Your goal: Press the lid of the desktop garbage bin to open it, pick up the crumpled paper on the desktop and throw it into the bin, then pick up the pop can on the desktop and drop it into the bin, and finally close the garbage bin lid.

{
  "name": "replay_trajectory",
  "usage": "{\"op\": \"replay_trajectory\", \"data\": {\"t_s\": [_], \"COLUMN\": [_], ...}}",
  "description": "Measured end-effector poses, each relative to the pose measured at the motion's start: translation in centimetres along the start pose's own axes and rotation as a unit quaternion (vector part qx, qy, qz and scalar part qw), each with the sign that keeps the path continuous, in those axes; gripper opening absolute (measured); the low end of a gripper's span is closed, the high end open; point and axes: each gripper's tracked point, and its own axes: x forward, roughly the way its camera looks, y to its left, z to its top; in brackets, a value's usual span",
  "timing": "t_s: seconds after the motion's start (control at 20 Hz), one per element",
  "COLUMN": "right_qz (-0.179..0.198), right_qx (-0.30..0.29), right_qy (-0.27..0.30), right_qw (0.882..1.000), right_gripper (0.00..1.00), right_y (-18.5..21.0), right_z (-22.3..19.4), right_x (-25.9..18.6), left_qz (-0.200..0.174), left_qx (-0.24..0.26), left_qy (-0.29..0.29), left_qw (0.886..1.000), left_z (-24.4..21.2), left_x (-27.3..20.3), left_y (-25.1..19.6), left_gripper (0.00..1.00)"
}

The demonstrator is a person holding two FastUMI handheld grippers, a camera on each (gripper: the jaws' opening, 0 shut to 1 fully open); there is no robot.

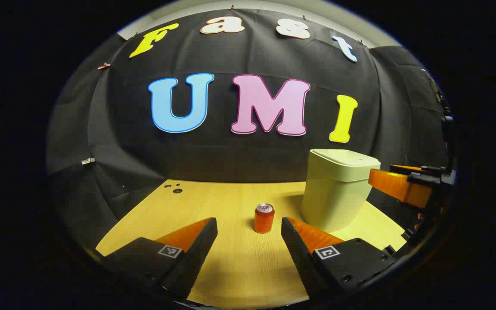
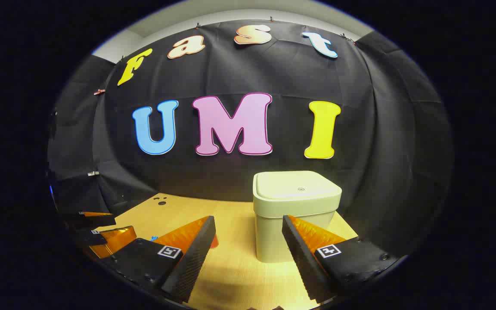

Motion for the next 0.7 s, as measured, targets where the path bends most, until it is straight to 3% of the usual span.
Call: {"op": "replay_trajectory", "data": {"t_s": [0.7], "right_qz": [-0.002], "right_qx": [-0.008], "right_qy": [0.007], "right_qw": [1.000], "right_gripper": [0.98], "right_y": [0.1], "right_z": [-0.7], "right_x": [1.2], "left_qz": [-0.019], "left_qx": [0.009], "left_qy": [-0.001], "left_qw": [1.000], "left_z": [-0.1], "left_x": [1.2], "left_y": [-0.2], "left_gripper": [0.96]}}
